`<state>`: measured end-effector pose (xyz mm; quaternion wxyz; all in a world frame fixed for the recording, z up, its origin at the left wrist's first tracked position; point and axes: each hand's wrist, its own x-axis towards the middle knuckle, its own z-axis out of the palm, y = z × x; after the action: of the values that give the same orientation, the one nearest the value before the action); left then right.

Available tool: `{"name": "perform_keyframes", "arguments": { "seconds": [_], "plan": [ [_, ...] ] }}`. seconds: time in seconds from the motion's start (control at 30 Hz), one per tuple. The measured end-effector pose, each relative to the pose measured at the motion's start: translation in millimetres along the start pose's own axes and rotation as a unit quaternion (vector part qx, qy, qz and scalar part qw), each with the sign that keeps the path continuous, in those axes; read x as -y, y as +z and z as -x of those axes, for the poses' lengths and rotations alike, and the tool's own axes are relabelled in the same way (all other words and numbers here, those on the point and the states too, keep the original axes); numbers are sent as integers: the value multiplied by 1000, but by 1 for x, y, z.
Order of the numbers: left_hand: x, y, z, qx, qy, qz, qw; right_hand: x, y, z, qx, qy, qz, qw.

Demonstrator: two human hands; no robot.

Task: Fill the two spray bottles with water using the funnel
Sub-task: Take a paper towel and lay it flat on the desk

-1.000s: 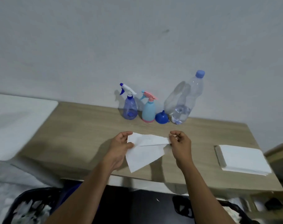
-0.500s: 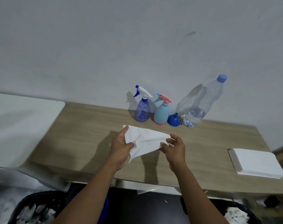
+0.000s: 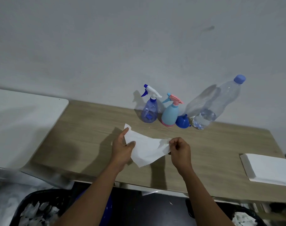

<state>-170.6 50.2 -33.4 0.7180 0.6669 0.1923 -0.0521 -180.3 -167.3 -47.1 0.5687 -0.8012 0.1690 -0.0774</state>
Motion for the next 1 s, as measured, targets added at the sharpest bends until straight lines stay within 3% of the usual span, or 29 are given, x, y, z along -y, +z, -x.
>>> {"name": "perform_keyframes", "arguments": {
  "seconds": [0.2,0.33,0.5,0.7,0.83,1.0],
  "plan": [
    [10,-11,-9,-3,-42,-3,999,-7,-2,-3,53,46,-8,998],
    [22,-16,-16,-59,-47,33,997,-13,3,-5,86,22,15,996],
    [16,-20,-33,-80,-22,40,996,-5,10,-26,73,-3,6,997],
    [35,-37,-34,-69,15,-51,996,-19,27,-40,83,27,48,995],
    [54,-51,-30,-64,26,-126,990,-12,45,-48,129,-23,131,983],
    [55,-54,-36,-105,90,-179,974,17,61,-70,122,-121,138,975]
  ]
}}
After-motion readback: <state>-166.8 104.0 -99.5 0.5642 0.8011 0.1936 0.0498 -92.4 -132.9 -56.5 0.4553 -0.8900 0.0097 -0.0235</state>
